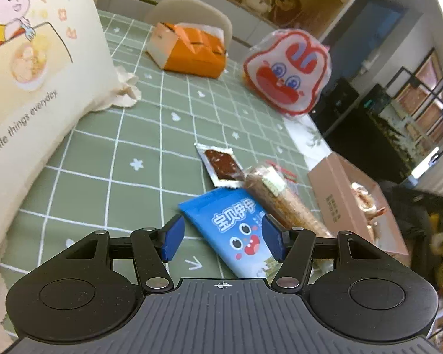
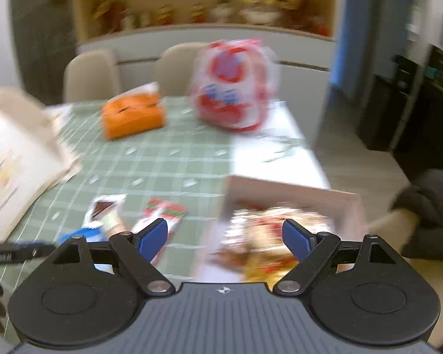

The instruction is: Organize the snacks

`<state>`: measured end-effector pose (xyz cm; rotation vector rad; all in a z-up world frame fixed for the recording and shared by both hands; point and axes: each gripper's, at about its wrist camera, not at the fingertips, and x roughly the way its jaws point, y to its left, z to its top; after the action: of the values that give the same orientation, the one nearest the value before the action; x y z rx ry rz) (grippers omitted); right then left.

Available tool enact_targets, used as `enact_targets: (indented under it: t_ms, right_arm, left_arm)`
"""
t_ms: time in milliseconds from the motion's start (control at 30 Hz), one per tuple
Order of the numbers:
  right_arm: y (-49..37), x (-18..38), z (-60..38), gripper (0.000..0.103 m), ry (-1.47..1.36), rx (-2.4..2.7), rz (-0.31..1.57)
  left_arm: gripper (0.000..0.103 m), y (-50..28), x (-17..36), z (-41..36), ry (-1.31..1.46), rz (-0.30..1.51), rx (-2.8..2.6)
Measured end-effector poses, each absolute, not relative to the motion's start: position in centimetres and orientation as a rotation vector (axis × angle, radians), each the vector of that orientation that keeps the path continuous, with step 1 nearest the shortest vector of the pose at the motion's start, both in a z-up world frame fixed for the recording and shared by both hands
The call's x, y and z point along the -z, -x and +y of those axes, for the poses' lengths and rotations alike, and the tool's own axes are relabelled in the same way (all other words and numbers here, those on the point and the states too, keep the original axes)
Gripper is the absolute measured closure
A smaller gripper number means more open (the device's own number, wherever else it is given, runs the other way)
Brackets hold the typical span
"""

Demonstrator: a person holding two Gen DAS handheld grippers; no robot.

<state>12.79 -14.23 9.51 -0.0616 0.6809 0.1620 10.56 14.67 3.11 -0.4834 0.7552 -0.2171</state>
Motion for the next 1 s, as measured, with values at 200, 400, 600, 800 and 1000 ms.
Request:
enact_targets:
  t_ms: [200, 400, 600, 800, 1000]
  right_arm:
    - [-15.6, -6.1, -7.5, 0.018, 0.087, -0.240, 0.786]
    - [-18.3, -3.8, -5.3, 0.021, 0.077, -0.227, 0.861]
    - [-18.0, -1.5, -4.4, 0.044, 0.007, -0.276, 0.966]
    - [-14.1, 0.2, -3.4, 0.046, -0.082, -0.475, 1.068]
    - [-12.6, -3.0, -2.2, 0.036, 0.042, -0.385, 0.872]
  left_arm:
    - [0.040, -10.0, -2.4, 15.1, 0.486, 0.782, 0.247]
    - [0.044, -9.9, -1.3, 14.6, 0.539, 0.860, 0.341]
    - [0.044, -9.7, -0.9, 14.7, 0.560, 0.862, 0.323]
    - [0.047, -9.8, -0.8, 15.6, 0.586, 0.844, 0.263]
    - [0.047, -9.5, -1.6, 16.1, 0.557, 0.799, 0.216]
